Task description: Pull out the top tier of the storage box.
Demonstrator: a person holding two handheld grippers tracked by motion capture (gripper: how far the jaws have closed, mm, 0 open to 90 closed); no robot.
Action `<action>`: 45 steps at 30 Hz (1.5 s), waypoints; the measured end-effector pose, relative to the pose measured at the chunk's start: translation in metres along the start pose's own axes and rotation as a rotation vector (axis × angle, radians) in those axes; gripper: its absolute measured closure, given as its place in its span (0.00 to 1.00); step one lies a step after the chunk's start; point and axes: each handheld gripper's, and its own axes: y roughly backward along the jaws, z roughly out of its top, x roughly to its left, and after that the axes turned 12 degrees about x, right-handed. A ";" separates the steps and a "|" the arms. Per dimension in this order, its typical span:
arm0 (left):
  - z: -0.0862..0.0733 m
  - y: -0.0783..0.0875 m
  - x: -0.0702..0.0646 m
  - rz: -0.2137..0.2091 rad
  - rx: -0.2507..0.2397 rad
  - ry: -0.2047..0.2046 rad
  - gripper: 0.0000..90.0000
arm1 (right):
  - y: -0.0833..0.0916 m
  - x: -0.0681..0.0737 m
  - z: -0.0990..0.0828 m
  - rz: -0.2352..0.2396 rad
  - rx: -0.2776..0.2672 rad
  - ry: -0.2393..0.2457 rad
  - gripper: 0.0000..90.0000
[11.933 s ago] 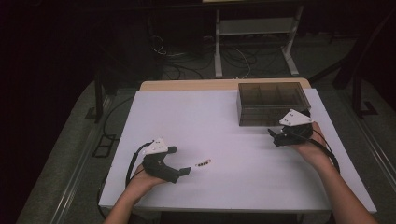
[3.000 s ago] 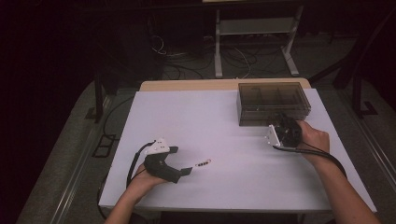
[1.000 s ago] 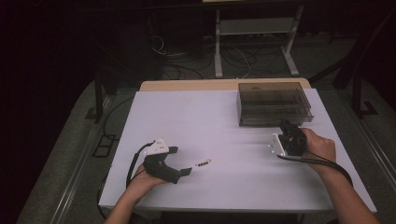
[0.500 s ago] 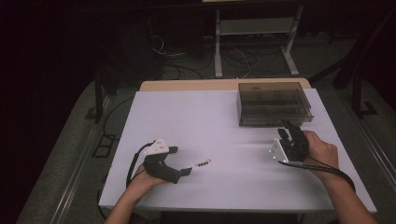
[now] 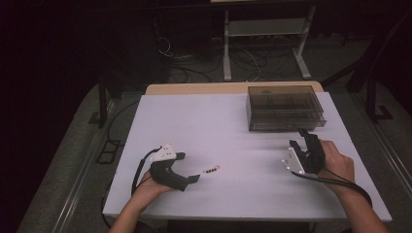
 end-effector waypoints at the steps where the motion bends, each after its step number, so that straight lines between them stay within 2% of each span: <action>1: 0.000 0.000 0.000 0.000 0.000 -0.001 0.00 | 0.001 0.000 0.000 0.003 -0.002 -0.014 0.45; 7: 0.001 -0.002 -0.001 0.008 0.015 -0.014 0.00 | 0.007 0.004 -0.002 0.058 0.004 -0.047 0.40; 16: 0.001 -0.002 -0.003 0.016 0.018 -0.022 0.00 | 0.007 0.007 -0.002 0.076 0.005 -0.053 0.34; 22: 0.000 -0.001 -0.002 0.026 0.019 -0.018 0.00 | 0.005 0.007 -0.001 0.095 0.003 -0.077 0.30; 26: 0.000 -0.001 -0.002 0.027 0.021 -0.019 0.00 | 0.003 0.008 0.000 0.110 0.005 -0.098 0.23; 34: 0.000 -0.001 -0.002 0.025 0.020 -0.017 0.00 | 0.002 0.008 -0.001 0.129 0.016 -0.112 0.22; 36: 0.000 -0.001 -0.002 0.024 0.020 -0.018 0.00 | 0.001 0.008 -0.001 0.134 0.016 -0.129 0.13; 41: 0.000 -0.001 -0.002 0.025 0.019 -0.018 0.00 | 0.000 0.009 -0.001 0.138 0.021 -0.124 0.14; 45: 0.000 -0.001 -0.002 0.026 0.020 -0.019 0.00 | 0.000 0.009 -0.001 0.149 0.013 -0.139 0.14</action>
